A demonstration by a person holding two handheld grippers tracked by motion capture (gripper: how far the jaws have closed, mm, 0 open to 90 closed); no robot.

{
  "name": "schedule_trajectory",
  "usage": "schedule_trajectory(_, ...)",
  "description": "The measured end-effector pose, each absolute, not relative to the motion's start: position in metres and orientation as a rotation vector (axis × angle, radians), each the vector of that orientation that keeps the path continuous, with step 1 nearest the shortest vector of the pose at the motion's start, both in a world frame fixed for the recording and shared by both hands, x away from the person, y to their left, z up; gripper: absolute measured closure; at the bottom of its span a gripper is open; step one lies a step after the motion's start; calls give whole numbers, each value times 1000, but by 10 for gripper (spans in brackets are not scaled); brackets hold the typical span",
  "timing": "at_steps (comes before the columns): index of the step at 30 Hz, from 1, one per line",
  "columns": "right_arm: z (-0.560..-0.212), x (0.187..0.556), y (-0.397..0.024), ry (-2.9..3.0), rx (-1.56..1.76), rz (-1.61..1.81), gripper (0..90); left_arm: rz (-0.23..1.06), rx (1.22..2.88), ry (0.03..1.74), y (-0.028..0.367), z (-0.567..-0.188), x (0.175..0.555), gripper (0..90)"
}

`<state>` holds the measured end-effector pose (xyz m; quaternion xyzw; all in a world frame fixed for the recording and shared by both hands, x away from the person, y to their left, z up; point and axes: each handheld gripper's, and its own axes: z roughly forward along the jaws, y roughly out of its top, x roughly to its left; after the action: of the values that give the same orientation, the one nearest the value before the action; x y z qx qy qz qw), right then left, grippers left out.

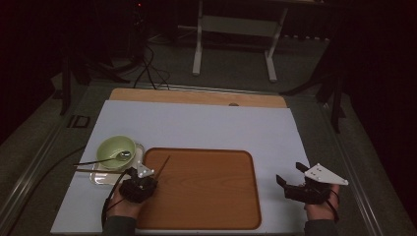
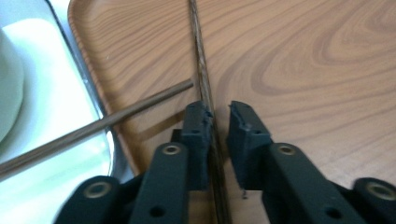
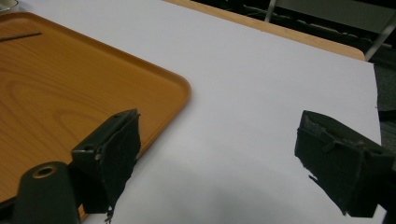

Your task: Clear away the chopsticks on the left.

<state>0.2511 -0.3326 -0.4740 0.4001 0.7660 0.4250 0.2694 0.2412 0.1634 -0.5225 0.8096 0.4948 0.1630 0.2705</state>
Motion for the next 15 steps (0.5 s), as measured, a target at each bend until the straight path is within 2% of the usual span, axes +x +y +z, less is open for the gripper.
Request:
schedule_trajectory(8, -473, 250, -333, 2062, 1081, 1147, 141, 447, 2201, 1358, 169, -514, 225, 716)
schedule_trajectory(15, -473, 250, -333, 2062, 1075, 1150, 141, 423, 2224, 1384, 170, -514, 216, 841)
